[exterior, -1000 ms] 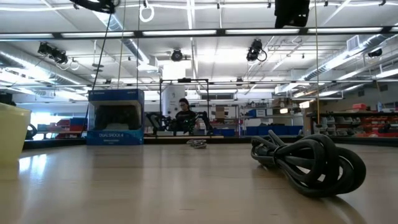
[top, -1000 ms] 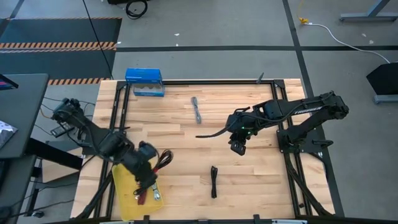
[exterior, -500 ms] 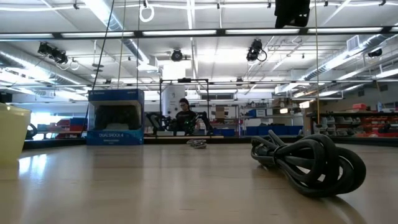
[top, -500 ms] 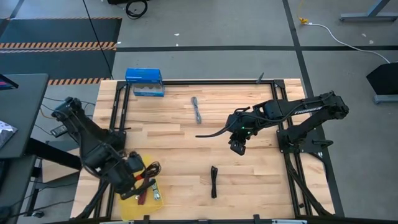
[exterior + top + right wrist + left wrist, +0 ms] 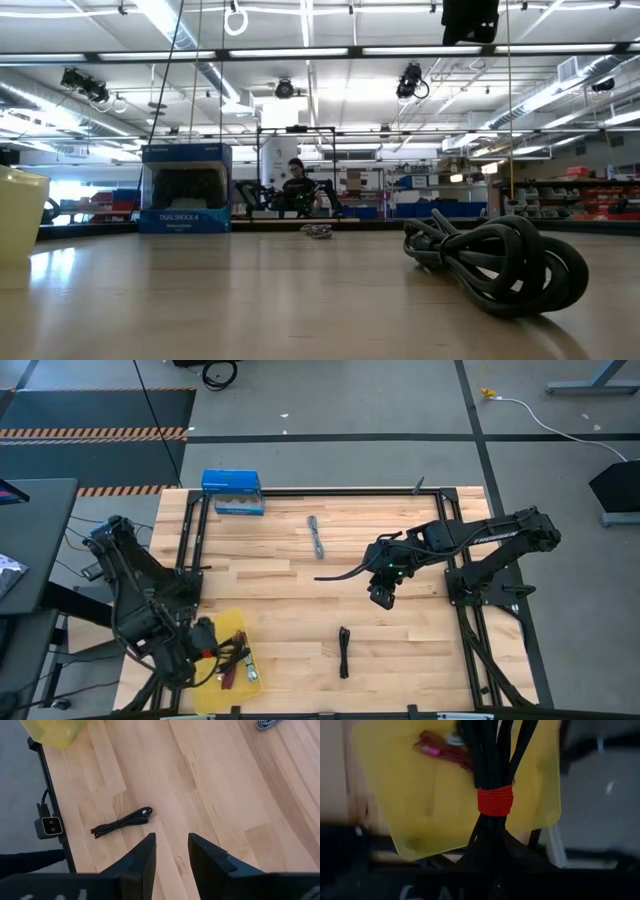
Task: Pick and place USB-C Cables
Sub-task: Put the left black charger cable into the yellow bin
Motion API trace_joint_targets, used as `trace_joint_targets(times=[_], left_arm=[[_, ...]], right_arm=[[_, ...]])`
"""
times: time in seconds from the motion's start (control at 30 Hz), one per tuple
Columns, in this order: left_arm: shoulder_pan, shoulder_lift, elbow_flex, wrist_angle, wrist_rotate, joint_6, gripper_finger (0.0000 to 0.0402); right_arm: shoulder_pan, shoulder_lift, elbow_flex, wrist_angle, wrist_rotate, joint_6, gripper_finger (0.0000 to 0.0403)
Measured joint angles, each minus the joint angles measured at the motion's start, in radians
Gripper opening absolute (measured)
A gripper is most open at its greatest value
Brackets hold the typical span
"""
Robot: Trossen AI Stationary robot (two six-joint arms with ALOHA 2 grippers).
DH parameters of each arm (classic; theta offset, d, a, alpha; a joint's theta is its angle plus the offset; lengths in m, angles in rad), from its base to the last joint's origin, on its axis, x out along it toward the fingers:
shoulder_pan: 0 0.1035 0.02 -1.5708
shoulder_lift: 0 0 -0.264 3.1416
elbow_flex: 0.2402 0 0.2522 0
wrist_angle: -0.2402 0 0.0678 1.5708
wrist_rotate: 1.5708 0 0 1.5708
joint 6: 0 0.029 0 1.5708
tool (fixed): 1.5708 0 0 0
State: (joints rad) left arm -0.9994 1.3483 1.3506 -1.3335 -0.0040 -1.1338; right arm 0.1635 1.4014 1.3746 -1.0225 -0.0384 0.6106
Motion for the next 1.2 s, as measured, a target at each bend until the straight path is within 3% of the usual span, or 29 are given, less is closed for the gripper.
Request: trace_joint_targets(times=[0.13,0.73,0.93,1.2], left_arm=[[-0.039,0.0,0.0,0.028,0.002,0.207,0.0018],[-0.048,0.0,0.0,-0.079,0.006,0.758,0.002],[-0.047,0.0,0.0,-0.083,0.008,0.805,0.0029],[-0.047,0.0,0.0,-0.076,0.006,0.726,0.0091]], right_arm=[[0.0,0.0,0.0,0.0,-0.001,0.0,0.0119],[0.0,0.0,0.0,0.0,-0.007,0.006,0.0119],[0.002,0.0,0.0,0.002,-0.007,0.043,0.0119],[0.005,0.0,0.0,0.005,-0.007,0.042,0.0119]])
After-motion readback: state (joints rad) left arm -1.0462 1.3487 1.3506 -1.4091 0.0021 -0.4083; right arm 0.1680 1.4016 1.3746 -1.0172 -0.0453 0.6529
